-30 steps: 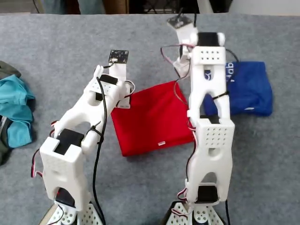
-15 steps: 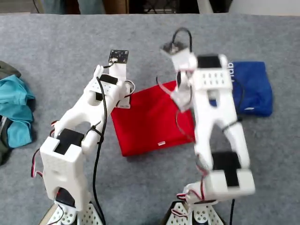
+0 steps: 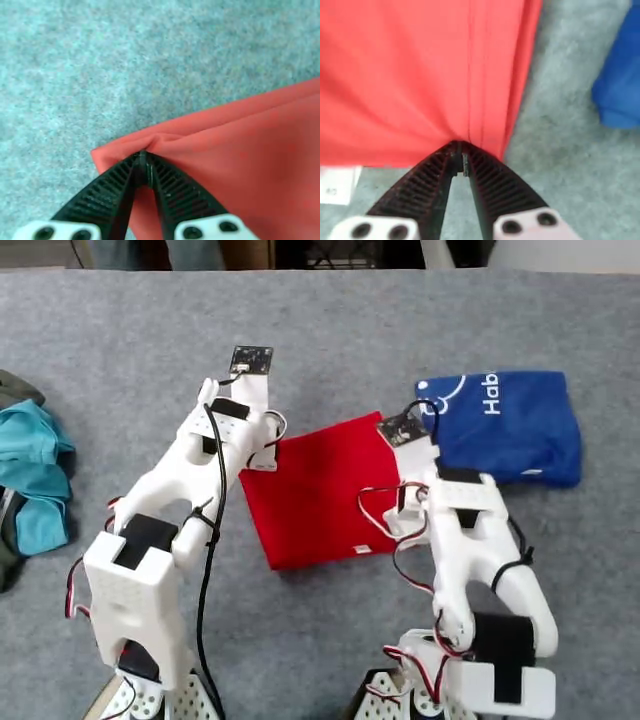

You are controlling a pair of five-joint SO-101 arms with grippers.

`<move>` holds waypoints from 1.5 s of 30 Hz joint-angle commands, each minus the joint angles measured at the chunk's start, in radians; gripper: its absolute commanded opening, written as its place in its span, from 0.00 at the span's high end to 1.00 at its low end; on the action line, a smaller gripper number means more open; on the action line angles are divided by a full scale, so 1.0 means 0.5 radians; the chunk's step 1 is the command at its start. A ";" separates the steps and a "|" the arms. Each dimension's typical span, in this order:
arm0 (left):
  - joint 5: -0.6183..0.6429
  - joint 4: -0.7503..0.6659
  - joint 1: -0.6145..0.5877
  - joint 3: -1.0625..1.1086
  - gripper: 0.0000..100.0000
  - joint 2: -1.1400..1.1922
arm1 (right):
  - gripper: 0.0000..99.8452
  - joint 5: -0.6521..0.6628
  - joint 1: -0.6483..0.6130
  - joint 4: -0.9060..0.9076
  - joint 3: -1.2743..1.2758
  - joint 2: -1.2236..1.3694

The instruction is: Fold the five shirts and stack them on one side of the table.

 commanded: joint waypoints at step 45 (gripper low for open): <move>-0.126 -0.540 -0.867 1.330 0.97 -1.178 | 0.55 -2.185 -0.577 0.476 -0.594 0.364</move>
